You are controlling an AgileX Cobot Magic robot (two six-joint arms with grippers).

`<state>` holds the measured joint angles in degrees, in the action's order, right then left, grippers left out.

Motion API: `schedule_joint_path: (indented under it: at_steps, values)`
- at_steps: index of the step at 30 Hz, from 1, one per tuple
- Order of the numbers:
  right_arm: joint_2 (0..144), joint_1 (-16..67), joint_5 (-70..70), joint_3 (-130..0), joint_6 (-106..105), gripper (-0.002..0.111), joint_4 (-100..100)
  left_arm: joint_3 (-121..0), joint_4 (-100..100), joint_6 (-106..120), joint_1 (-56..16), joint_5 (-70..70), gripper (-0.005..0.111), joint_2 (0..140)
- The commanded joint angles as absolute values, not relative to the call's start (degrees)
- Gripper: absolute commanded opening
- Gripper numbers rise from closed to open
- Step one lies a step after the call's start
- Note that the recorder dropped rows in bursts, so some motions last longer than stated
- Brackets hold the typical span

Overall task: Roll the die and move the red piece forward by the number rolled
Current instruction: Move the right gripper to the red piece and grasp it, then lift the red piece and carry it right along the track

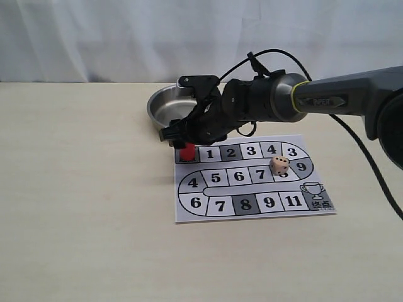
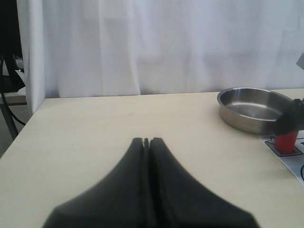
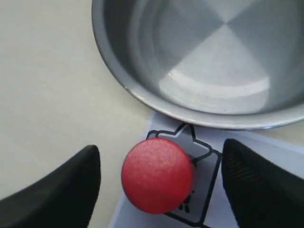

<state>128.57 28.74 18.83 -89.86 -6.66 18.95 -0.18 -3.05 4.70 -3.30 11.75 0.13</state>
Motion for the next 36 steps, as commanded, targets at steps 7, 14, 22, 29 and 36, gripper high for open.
schedule_joint_path:
  at_steps: [7, 14, 22, 29, 36]
  values:
    - [130.26, 28.76, 18.05, -90.03, -5.94, 0.059, 19.15, 0.0, -3.14, 4.49, -3.39, 11.23, 0.0, 0.0]
    - [130.25, 28.76, 16.92, -90.03, -5.94, 0.059, 19.15, 0.0, -3.14, 4.49, -3.39, 11.23, 0.0, 0.0]
    - [130.25, 28.76, 16.41, -90.03, -5.94, 0.059, 20.73, 0.0, -3.14, 4.49, -3.39, 11.23, 0.0, 0.0]
    - [130.25, 28.76, 17.03, -90.03, -5.94, 0.014, 20.73, 0.0, -3.14, 4.49, -3.39, 11.23, 0.0, 0.0]
    - [125.76, 28.76, 22.57, -90.03, -6.82, 0.004, 17.87, 0.0, -3.14, 4.49, -3.39, 11.23, 0.0, 0.0]
